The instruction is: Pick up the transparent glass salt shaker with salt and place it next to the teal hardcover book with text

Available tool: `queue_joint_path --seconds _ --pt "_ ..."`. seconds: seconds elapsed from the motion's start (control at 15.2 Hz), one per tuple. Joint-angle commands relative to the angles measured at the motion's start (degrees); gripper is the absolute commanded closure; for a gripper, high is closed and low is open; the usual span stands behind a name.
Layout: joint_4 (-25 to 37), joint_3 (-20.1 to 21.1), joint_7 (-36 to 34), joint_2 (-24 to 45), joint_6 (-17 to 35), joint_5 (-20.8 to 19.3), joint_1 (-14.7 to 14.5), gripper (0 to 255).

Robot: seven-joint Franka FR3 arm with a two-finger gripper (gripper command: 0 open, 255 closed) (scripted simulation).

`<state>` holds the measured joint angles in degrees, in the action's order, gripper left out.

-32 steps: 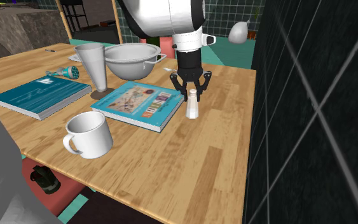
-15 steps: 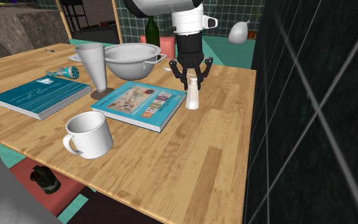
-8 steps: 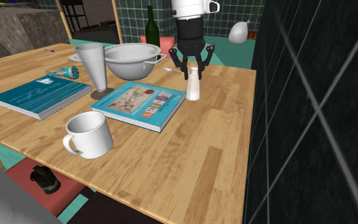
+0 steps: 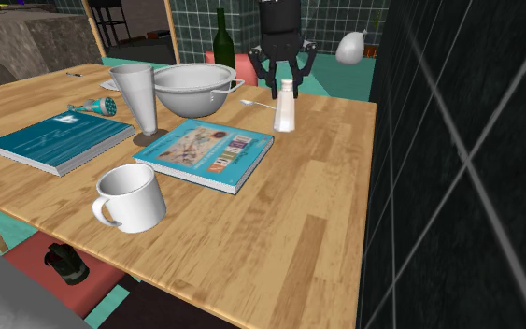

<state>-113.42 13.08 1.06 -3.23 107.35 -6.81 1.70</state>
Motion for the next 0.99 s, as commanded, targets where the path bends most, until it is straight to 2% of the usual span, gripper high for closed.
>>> queue_joint_path --seconds 0.0,0.53,0.92 --pt "1.24 -0.01 0.23 -0.32 -1.56 0.14 0.0 255" --pt "6.85 -0.01 0.97 -0.8 -7.6 0.4 -0.01 255" --pt "3.48 3.28 -4.79 -4.29 -8.23 1.98 -2.95 255"
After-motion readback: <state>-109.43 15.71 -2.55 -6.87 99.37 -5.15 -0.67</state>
